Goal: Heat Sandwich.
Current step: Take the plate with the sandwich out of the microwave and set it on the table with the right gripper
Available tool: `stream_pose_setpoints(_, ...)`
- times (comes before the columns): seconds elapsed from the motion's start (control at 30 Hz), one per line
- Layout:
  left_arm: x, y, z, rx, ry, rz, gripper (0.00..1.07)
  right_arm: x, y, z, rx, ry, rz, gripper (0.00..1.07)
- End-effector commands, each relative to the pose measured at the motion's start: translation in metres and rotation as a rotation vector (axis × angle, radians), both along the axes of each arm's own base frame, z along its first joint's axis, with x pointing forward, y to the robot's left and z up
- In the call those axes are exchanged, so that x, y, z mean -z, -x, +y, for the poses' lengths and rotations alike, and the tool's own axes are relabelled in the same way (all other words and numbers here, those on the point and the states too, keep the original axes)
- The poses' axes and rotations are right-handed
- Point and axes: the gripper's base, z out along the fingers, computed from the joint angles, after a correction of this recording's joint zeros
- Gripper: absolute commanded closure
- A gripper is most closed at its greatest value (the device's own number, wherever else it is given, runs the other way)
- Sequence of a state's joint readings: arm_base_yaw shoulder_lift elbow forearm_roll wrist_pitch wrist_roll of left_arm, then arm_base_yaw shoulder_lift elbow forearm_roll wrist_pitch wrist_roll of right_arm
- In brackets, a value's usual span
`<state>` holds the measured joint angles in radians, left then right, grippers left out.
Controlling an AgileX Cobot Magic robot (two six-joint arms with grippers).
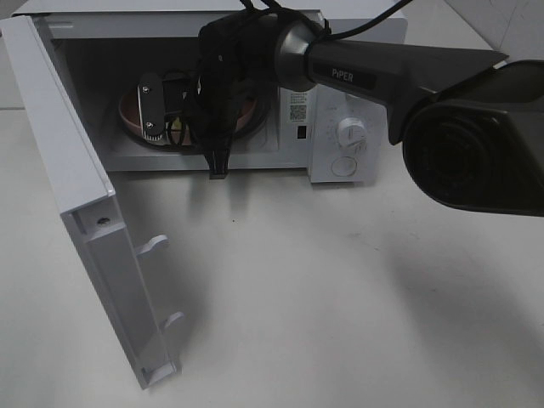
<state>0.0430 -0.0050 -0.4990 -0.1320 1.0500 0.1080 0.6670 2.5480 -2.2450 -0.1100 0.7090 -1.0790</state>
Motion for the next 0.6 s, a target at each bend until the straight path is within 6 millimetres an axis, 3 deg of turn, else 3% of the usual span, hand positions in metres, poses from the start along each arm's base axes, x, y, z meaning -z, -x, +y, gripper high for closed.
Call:
stream_pose_setpoints(0.03,0.001,0.002,0.0,-0.009,0.005,-0.026,0.03,0.007,0.005,-0.006,0.015,0.043,0.081,1.07)
stream_pose_setpoints(0.6,0.001,0.002,0.0,-0.009,0.005,-0.026,0.03,-0.013,0.021,-0.018,-0.144,0.093,0.008,1.07)
